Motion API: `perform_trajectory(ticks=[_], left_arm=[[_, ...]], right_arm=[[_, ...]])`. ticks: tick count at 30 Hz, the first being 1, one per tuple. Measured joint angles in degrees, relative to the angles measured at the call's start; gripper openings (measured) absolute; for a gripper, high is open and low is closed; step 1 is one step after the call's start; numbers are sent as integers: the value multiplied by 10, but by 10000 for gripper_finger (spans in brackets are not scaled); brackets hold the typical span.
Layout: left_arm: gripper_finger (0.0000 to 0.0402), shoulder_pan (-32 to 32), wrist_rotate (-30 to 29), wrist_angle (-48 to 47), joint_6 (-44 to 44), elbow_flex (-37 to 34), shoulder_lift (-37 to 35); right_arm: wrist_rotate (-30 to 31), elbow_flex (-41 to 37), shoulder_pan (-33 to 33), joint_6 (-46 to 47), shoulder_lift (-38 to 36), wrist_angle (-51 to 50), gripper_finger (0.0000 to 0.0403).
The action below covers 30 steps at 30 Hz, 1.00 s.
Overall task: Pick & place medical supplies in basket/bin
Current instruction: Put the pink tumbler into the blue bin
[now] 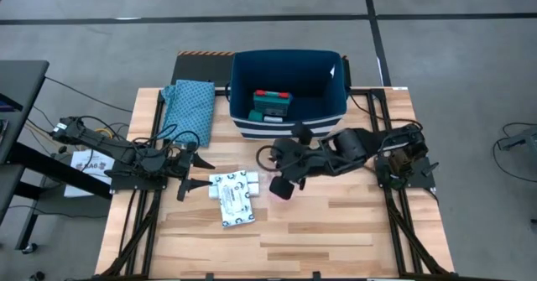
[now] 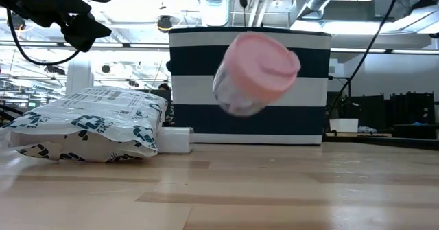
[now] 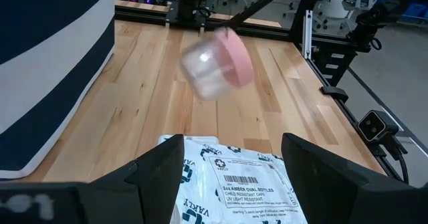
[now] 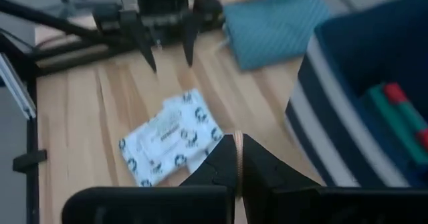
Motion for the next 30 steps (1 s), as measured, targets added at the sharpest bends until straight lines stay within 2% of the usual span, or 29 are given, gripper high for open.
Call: perform_trajectory(ticks=[6, 8, 13, 22, 30], left_arm=[[241, 0, 0, 0, 0, 0, 0], [241, 0, 0, 0, 0, 0, 0], [241, 0, 0, 0, 0, 0, 0], [241, 0, 0, -3, -6, 0, 0], [241, 0, -2, -11, -13, 0, 0]], right_arm=[[39, 65, -13, -73, -1, -1, 0], [53, 61, -24, -109, -13, 31, 0], [38, 64, -50, -187, -49, 76, 0], [-33, 65, -99, -321, -156, 176, 0], [-48, 65, -182, -435, -222, 230, 0]])
